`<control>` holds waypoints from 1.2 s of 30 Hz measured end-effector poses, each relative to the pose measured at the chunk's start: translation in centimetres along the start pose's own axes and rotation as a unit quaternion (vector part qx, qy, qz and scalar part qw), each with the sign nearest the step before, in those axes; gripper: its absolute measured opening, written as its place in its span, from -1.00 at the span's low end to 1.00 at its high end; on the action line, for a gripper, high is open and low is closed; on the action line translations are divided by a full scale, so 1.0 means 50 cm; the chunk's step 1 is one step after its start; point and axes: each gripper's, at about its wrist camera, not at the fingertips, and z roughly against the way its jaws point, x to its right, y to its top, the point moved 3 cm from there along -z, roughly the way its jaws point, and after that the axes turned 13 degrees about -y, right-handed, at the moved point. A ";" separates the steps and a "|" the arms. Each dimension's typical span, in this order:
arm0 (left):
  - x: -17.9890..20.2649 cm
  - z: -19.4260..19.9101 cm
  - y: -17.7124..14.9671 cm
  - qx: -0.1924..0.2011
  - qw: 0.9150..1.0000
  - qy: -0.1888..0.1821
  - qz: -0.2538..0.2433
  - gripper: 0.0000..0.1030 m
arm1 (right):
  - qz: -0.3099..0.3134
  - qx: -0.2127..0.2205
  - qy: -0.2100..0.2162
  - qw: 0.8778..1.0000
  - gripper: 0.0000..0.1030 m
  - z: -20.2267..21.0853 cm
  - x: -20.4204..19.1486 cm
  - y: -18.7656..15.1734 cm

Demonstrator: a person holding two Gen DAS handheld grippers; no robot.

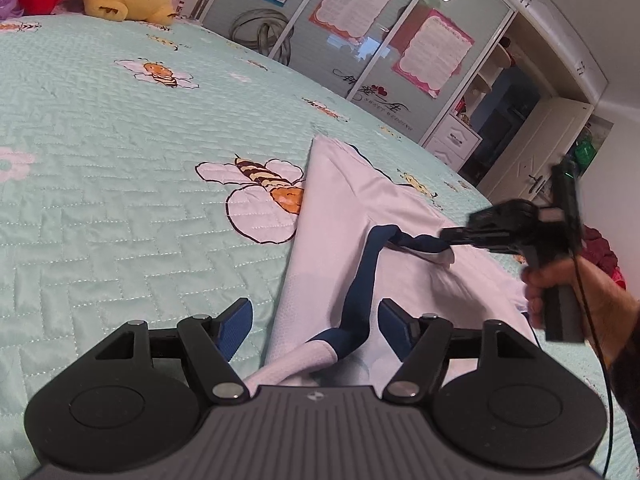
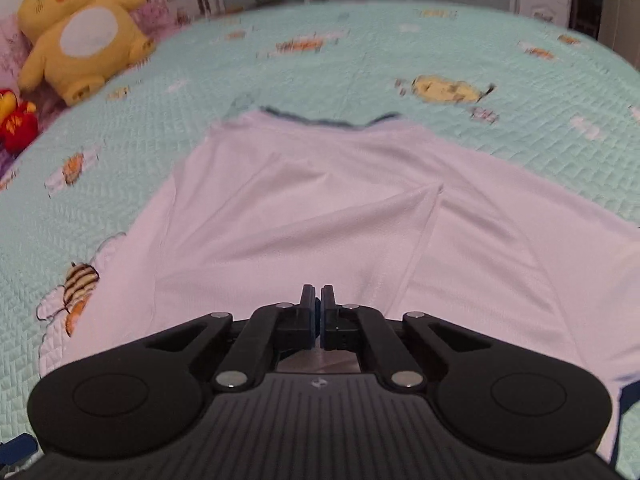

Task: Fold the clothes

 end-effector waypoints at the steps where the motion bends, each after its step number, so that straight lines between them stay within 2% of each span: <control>1: -0.001 0.002 0.000 0.001 1.000 0.001 0.000 0.40 | -0.007 0.013 0.001 1.000 -1.00 0.019 0.010 -0.006; 4: -0.004 0.006 0.001 0.004 1.000 0.006 0.001 0.40 | -0.014 0.037 0.002 0.999 -1.00 0.068 0.031 -0.043; 6: -0.008 0.005 0.001 0.001 1.000 0.007 0.004 0.40 | -0.005 0.038 0.002 0.999 -1.00 0.083 0.032 -0.071; 9: -0.010 0.002 -0.001 -0.002 1.000 0.010 0.002 0.40 | 0.020 0.009 0.001 1.000 -0.97 0.075 0.026 -0.106; 11: -0.010 -0.001 -0.003 -0.003 1.000 0.011 -0.003 0.41 | 0.022 -0.014 0.006 1.000 -0.80 0.061 0.029 -0.112; 13: -0.010 -0.003 -0.005 -0.005 1.000 0.013 -0.007 0.41 | -0.010 -0.004 0.010 1.000 -0.65 0.056 0.046 -0.099; 14: -0.010 -0.004 -0.006 -0.006 1.000 0.013 -0.009 0.41 | -0.037 0.011 0.015 0.999 -0.53 0.055 0.062 -0.086; 16: -0.008 -0.008 -0.008 -0.008 1.000 0.015 -0.016 0.41 | -0.105 0.039 0.012 0.994 -0.44 0.040 0.099 -0.049; 18: -0.007 -0.012 -0.011 -0.009 1.000 0.017 -0.024 0.42 | -0.167 0.058 0.001 0.984 -0.44 0.013 0.135 -0.011; 23: -0.005 -0.018 -0.014 -0.011 0.999 0.018 -0.034 0.47 | -0.262 0.020 -0.003 0.965 -0.44 -0.105 0.191 0.048; 26: -0.004 -0.019 -0.016 -0.012 0.999 0.018 -0.038 0.49 | -0.264 0.028 -0.003 0.964 -0.46 -0.125 0.191 0.050; 29: -0.003 -0.020 -0.018 -0.011 0.999 0.017 -0.039 0.49 | -0.245 0.046 0.008 0.968 -0.48 -0.126 0.178 0.051; 34: -0.001 -0.019 -0.020 -0.011 0.999 0.018 -0.041 0.50 | -0.254 0.038 0.012 0.966 -0.46 -0.150 0.169 0.061; 36: 0.000 -0.020 -0.021 -0.012 0.999 0.018 -0.042 0.51 | -0.254 0.035 0.010 0.966 -0.65 -0.156 0.164 0.064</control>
